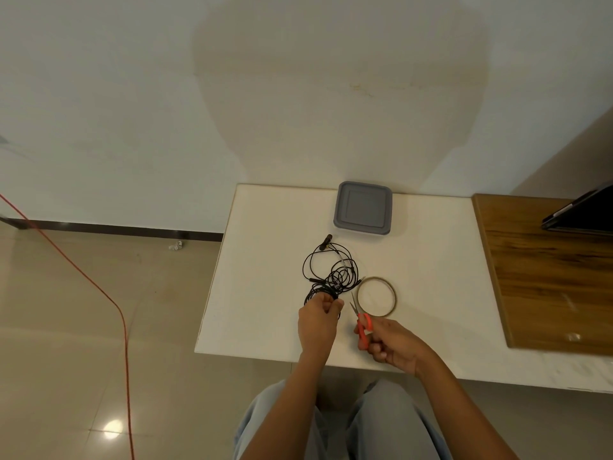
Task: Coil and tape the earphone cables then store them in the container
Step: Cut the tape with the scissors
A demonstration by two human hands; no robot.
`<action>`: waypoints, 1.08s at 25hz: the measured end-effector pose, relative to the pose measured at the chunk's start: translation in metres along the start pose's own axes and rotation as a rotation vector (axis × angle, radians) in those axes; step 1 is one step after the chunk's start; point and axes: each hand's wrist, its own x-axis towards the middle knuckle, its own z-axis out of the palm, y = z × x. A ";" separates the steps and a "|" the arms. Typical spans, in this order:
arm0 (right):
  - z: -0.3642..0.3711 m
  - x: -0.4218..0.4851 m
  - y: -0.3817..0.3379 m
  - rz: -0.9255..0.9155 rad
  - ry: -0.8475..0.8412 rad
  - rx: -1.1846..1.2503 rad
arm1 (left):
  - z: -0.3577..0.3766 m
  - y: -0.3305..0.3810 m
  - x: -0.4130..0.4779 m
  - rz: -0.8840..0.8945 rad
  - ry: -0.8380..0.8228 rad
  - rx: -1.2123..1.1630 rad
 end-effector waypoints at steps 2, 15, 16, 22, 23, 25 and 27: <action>0.000 0.002 -0.001 -0.007 -0.005 0.010 | 0.000 0.000 0.000 0.005 -0.003 0.001; -0.004 0.008 0.007 -0.054 0.184 -0.166 | 0.000 0.001 0.001 0.001 -0.015 0.002; -0.005 0.009 0.007 -0.058 0.210 -0.216 | -0.001 0.001 0.000 -0.003 -0.017 -0.005; -0.008 0.009 0.014 -0.207 0.641 -0.742 | -0.012 0.008 -0.004 -0.006 -0.014 -0.089; -0.005 0.007 0.012 -0.212 0.716 -0.836 | -0.015 0.010 -0.006 -0.003 -0.011 -0.104; 0.003 0.004 0.007 -0.169 0.769 -0.998 | -0.021 0.014 -0.010 0.000 -0.002 -0.151; 0.010 0.006 0.004 -0.124 0.751 -1.061 | -0.026 0.019 -0.013 -0.010 -0.011 -0.226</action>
